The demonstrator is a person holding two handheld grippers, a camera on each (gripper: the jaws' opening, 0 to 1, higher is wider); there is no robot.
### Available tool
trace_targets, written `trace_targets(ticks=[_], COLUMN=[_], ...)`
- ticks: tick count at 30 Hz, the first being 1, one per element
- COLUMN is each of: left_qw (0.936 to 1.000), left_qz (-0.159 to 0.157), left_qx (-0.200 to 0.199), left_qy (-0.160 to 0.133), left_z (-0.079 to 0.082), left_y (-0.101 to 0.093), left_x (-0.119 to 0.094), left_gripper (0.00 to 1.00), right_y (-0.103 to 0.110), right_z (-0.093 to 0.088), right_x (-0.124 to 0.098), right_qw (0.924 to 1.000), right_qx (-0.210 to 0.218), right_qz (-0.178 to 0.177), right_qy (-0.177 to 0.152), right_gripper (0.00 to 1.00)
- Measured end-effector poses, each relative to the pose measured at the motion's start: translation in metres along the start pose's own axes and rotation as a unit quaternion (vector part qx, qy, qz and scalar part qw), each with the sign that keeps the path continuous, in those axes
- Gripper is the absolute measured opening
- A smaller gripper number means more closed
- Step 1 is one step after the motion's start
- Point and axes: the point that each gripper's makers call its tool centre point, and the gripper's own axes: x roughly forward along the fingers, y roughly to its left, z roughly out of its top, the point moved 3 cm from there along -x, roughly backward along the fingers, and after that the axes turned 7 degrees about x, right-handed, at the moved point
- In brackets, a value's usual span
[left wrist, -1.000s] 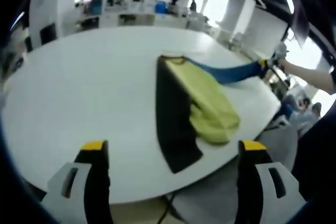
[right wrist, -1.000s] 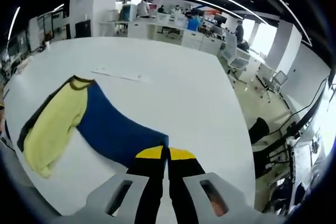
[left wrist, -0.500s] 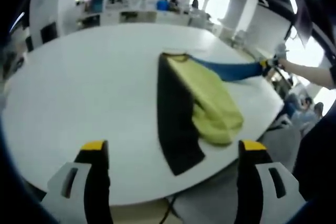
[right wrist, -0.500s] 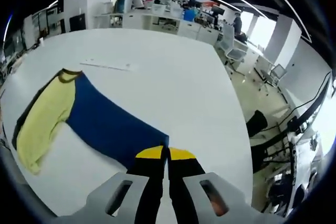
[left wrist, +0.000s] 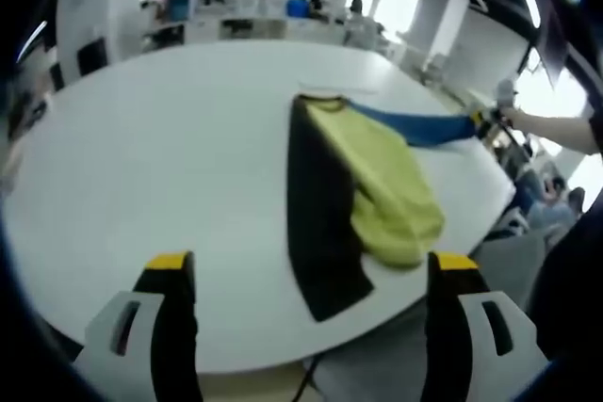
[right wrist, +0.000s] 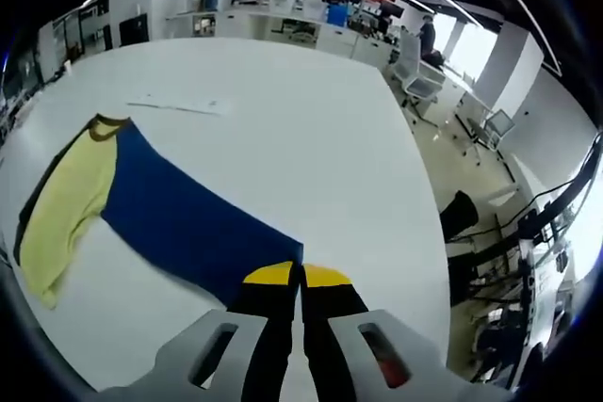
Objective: Fold the garment on the visible template until the final outline fits inside the template.
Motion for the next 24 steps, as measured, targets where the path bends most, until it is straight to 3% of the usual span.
trace_targets(ticks=[24], left_qw=[0.9995], left_qz=[0.016], left_qx=[0.003], left_qy=[0.025], left_z=[0.002], left_y=[0.008], left_x=[0.006], left_gripper=[0.98], right_y=[-0.012], right_z=[-0.021], right_x=[0.049], right_qw=[0.9987], right_qx=[-0.009], right_qz=[0.004], right_qy=[0.049], right_gripper=[0.03])
